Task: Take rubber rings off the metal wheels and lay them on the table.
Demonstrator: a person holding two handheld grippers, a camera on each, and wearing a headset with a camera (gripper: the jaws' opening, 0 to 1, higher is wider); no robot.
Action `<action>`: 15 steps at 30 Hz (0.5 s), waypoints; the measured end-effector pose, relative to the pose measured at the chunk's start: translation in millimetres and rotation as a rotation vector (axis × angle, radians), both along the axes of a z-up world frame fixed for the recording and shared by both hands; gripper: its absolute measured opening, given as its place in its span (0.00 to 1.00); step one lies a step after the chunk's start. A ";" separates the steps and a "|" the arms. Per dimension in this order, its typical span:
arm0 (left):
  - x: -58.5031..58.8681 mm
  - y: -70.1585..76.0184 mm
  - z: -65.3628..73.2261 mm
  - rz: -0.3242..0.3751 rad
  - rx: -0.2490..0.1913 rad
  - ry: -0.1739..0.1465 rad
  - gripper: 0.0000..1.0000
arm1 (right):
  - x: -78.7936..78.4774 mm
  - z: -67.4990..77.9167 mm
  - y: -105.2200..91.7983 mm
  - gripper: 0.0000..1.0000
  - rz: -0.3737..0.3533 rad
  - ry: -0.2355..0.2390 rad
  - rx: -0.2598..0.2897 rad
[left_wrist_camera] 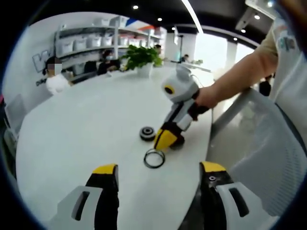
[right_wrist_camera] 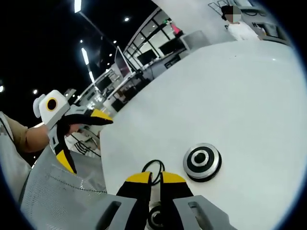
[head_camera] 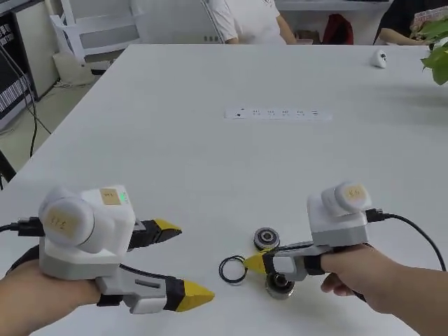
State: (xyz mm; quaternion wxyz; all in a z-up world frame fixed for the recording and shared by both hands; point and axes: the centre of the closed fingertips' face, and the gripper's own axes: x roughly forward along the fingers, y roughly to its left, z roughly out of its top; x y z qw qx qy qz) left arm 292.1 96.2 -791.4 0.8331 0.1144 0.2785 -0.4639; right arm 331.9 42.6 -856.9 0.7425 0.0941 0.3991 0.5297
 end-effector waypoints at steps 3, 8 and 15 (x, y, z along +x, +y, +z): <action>0.0 -0.9 -0.8 -0.004 0.003 0.002 0.69 | -0.3 1.0 0.7 0.02 0.003 -0.006 0.002; 0.0 -1.6 -1.9 -0.010 0.009 0.005 0.69 | -1.3 1.9 2.3 0.11 0.012 -0.020 0.002; 0.2 -2.4 -3.3 -0.013 0.010 0.014 0.69 | -3.7 5.0 3.2 0.22 0.032 -0.050 -0.003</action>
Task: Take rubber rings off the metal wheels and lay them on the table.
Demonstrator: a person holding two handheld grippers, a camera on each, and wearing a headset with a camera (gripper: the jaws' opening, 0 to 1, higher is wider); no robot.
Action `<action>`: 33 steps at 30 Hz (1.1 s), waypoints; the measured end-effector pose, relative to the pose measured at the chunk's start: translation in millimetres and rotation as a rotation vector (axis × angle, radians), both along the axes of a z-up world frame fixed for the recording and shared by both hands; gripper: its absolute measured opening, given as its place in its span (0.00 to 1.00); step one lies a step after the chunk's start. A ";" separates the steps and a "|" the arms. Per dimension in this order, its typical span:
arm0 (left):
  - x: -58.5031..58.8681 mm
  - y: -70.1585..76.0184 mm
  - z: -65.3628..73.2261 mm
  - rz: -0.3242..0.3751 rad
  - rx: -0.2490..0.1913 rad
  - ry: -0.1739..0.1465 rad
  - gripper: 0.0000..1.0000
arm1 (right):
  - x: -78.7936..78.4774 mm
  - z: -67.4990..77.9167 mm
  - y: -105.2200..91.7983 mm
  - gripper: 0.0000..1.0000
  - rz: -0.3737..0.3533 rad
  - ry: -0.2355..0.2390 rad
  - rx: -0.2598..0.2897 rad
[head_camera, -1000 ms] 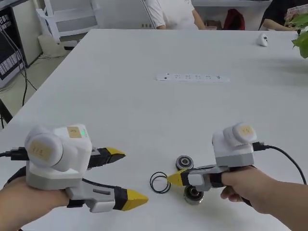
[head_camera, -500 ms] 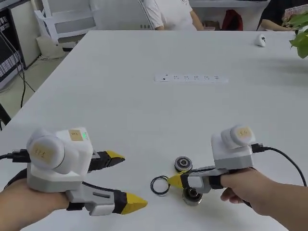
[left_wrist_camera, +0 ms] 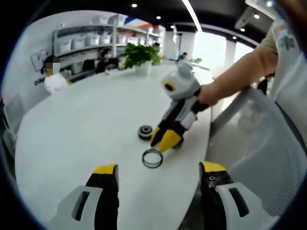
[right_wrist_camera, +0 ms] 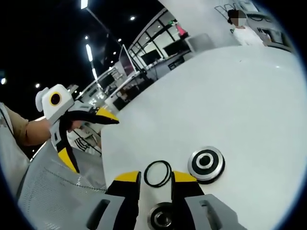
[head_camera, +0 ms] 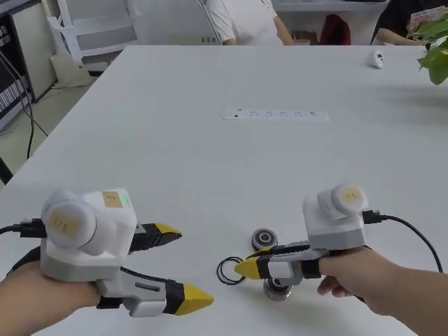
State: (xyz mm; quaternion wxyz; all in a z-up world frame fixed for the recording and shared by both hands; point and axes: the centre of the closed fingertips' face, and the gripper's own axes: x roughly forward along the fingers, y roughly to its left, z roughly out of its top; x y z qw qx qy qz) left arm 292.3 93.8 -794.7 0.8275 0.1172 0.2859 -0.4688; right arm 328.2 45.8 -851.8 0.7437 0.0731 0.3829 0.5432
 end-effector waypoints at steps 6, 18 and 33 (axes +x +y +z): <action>0.2 -0.3 -0.1 -0.002 0.001 0.002 0.69 | -1.7 11.7 2.6 0.29 0.023 -0.041 0.017; 6.0 -0.2 3.2 0.002 -0.002 -0.003 0.69 | 4.8 36.4 -7.5 0.39 -0.009 -0.082 0.080; 28.0 -7.1 13.9 0.001 -0.002 -0.027 0.68 | 14.6 44.1 -30.3 0.52 0.008 -0.217 0.036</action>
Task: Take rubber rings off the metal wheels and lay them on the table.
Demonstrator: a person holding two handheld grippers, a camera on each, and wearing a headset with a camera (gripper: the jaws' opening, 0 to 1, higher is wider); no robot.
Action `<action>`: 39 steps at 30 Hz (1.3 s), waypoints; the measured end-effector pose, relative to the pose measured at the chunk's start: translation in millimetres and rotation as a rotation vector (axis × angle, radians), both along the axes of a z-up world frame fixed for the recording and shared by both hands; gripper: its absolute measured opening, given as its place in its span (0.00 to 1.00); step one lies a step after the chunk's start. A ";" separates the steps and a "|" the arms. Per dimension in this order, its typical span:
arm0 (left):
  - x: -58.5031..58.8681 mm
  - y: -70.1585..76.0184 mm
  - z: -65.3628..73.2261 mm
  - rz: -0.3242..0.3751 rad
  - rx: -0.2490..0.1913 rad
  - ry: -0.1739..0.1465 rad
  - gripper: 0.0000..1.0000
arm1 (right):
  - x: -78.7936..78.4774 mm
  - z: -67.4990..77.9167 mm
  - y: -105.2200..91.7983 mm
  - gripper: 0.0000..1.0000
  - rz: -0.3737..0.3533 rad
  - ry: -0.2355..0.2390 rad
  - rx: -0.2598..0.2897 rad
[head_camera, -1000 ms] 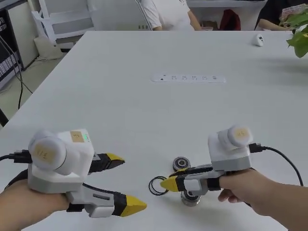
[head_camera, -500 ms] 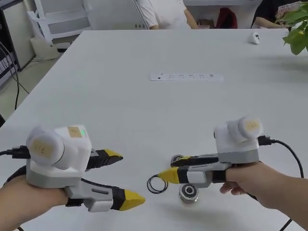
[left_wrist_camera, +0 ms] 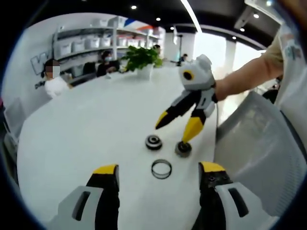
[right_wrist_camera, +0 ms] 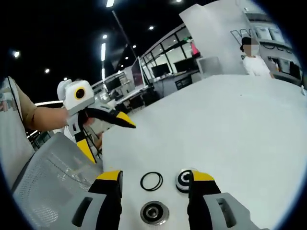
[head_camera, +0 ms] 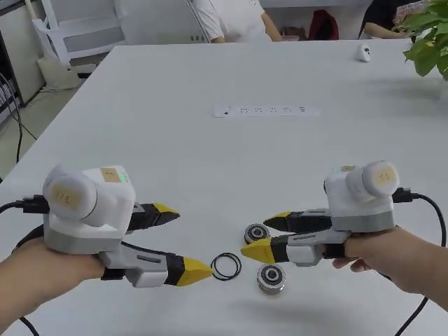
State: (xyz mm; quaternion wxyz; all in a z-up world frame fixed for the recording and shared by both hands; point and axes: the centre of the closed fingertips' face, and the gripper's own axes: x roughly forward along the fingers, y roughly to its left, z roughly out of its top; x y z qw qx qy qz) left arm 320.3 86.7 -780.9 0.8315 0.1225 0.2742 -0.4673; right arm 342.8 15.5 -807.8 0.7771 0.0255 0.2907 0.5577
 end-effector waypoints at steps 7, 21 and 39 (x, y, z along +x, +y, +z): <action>7.3 -1.9 -1.2 -0.003 0.006 0.004 0.68 | 10.4 -1.7 -13.5 0.52 -0.011 -0.055 -0.041; 21.9 -6.5 -9.5 -0.012 0.023 0.018 0.67 | 22.2 -15.7 -30.6 0.47 0.001 -0.133 -0.133; 37.3 -23.8 -20.6 -0.043 0.035 0.029 0.63 | 26.2 -36.7 -32.3 0.44 0.044 -0.185 -0.208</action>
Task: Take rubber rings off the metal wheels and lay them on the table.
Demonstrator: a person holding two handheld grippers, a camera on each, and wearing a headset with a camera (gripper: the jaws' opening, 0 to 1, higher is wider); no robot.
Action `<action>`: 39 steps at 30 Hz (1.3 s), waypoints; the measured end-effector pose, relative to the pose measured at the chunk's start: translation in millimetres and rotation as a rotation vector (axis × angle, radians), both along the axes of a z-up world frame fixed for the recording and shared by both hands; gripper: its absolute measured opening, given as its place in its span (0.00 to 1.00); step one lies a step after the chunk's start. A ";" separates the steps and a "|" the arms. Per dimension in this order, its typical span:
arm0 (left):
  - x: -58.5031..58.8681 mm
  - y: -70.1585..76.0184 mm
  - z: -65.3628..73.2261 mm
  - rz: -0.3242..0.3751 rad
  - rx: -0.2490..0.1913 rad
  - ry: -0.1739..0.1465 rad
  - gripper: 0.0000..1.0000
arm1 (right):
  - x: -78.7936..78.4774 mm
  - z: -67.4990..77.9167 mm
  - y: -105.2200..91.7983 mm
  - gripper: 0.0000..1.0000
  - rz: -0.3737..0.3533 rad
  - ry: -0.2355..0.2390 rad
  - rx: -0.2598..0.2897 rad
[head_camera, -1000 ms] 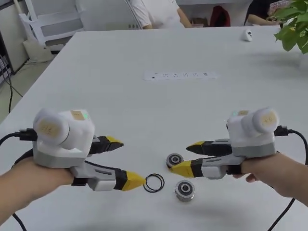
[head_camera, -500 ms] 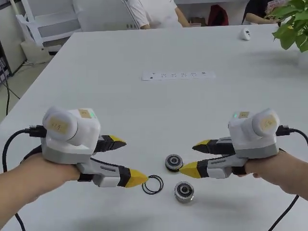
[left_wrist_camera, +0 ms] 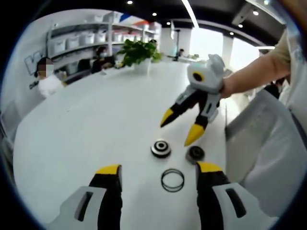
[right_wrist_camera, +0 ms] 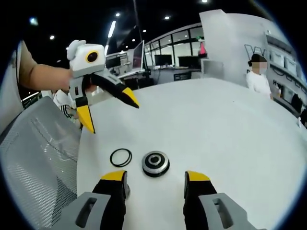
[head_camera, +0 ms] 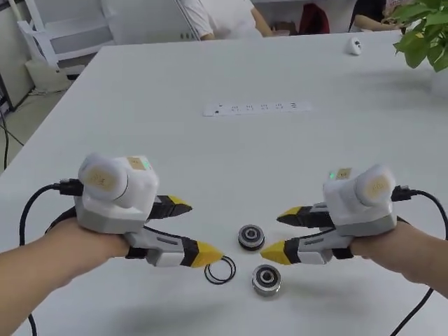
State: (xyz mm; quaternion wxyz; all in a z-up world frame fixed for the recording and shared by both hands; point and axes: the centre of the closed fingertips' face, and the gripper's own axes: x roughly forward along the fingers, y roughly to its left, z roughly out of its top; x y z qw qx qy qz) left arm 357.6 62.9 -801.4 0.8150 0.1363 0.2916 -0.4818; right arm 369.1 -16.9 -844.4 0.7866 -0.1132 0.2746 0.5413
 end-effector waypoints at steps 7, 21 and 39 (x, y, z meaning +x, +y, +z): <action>6.6 -7.7 -7.3 0.000 -0.001 -0.003 0.58 | 1.0 -5.4 2.6 0.42 0.008 -0.010 -0.008; 14.4 -21.4 -20.8 -0.008 0.010 -0.002 0.49 | 0.4 -12.4 6.7 0.38 0.003 -0.018 -0.004; 18.3 -44.1 -31.9 -0.048 0.004 0.013 0.38 | 4.1 -14.9 8.1 0.36 -0.018 -0.016 0.008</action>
